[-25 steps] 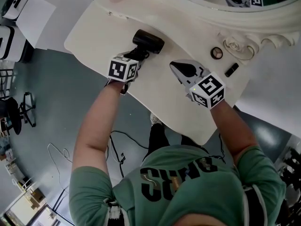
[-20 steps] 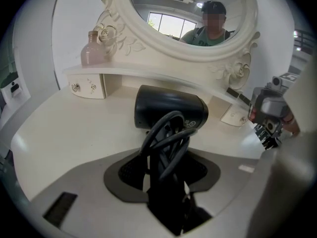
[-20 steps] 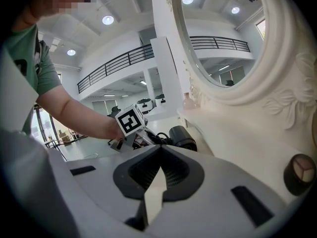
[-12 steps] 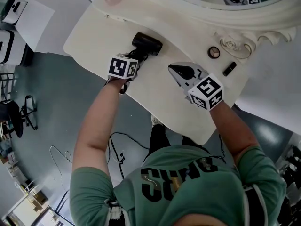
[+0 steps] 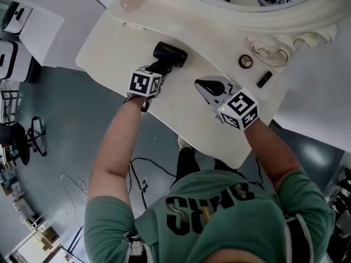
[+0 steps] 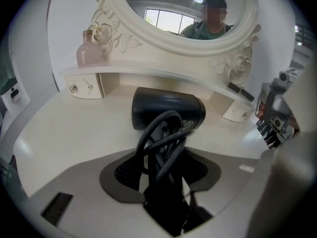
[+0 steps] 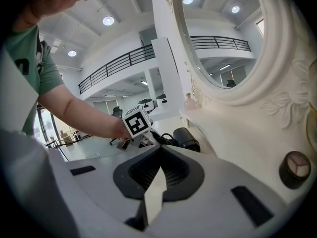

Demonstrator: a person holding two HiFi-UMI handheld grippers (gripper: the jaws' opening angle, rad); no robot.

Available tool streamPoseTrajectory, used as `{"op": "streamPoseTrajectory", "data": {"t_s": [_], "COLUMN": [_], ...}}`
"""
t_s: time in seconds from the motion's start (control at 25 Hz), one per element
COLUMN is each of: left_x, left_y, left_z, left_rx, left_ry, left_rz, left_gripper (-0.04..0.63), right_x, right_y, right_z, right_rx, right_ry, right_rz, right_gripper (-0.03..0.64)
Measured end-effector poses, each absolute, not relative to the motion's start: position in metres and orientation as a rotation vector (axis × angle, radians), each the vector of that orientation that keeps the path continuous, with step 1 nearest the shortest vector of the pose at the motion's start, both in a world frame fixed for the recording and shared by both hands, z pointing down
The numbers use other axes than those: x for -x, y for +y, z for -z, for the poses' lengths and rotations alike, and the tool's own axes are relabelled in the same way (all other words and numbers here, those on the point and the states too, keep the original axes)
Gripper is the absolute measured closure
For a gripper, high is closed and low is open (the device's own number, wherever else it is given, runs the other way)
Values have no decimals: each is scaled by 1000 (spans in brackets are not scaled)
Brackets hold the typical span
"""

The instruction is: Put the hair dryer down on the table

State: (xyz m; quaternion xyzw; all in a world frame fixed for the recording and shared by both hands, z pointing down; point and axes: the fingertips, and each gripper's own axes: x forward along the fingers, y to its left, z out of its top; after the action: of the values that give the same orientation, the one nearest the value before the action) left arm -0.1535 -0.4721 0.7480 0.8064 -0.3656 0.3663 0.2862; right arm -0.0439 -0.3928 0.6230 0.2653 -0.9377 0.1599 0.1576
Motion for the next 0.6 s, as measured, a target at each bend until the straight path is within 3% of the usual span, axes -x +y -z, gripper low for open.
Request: {"op": "streamPoseTrajectory", "data": {"t_s": [0.04,0.12,0.28,0.6], "left_x": [152,148,144,155], "left_y": [-471,-468,-464,-469], "left_z": [-749,-751,-746,-721], "left_rx": [-2158,-2161,-2169,-2213], "left_ry": [-972,-954,-968,-1169], "left_rz": [-973,-955,-922,-959], "left_gripper": [386,293,235,215], "right_x": [43,42,38,24], "right_y": [-392,-390,-387,-379], "right_z": [-622,-619,-611,-587], "right_rx": [-758,-760,-773,-802], "right_ry": [-2684,-2686,-2686,-2696], "right_rz": [-456,-452,-441,-409], "right_gripper": [623,623,623,623]}}
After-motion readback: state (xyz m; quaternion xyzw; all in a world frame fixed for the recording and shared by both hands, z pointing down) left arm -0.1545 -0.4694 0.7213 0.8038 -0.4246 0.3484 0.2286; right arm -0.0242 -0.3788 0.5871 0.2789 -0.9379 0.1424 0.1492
